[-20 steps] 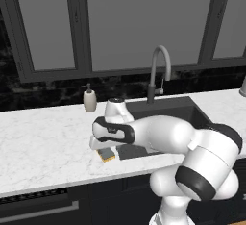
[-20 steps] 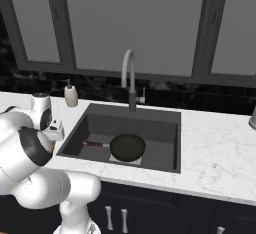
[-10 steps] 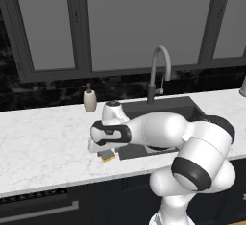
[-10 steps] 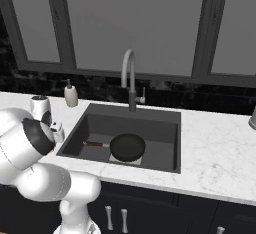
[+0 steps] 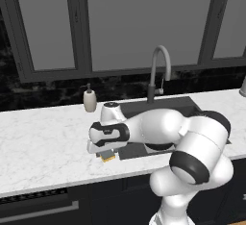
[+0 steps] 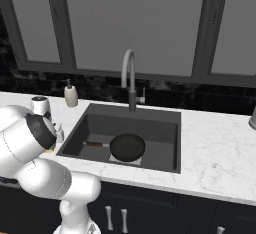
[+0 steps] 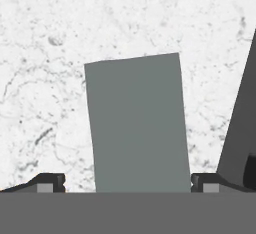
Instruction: Pick the pan and sponge and place them into the sink. Then turn on the water.
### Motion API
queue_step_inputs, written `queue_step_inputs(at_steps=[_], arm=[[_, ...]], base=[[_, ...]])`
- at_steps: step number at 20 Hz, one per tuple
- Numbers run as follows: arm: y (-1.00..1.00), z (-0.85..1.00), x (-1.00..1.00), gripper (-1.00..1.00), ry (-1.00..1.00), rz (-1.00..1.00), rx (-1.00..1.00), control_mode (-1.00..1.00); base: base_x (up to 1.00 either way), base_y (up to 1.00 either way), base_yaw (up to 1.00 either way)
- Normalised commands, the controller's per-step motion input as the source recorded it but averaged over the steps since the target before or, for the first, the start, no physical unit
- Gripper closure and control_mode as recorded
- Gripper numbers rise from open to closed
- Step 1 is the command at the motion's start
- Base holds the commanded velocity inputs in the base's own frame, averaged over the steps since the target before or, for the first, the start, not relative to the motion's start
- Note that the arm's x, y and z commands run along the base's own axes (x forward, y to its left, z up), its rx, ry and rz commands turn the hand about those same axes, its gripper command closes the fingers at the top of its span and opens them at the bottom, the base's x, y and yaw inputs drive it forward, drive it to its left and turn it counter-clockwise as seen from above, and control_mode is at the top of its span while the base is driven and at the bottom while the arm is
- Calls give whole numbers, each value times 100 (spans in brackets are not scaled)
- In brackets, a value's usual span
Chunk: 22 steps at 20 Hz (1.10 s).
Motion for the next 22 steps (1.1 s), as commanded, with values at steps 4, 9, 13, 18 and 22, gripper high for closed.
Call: queue_step_inputs(at_steps=[4,9,13,18,22], arm=[[0,-4,0,-100,0,0,0,-100],[0,-2,3,-100,0,0,0,-100],[0,-1,6,-100,0,0,0,-100],[0,-3,8,-100,0,0,0,-100],[0,-6,8,-100,0,0,0,-100]], base=[[0,0,0],[0,0,0],[0,0,0],[0,0,0],[0,0,0]])
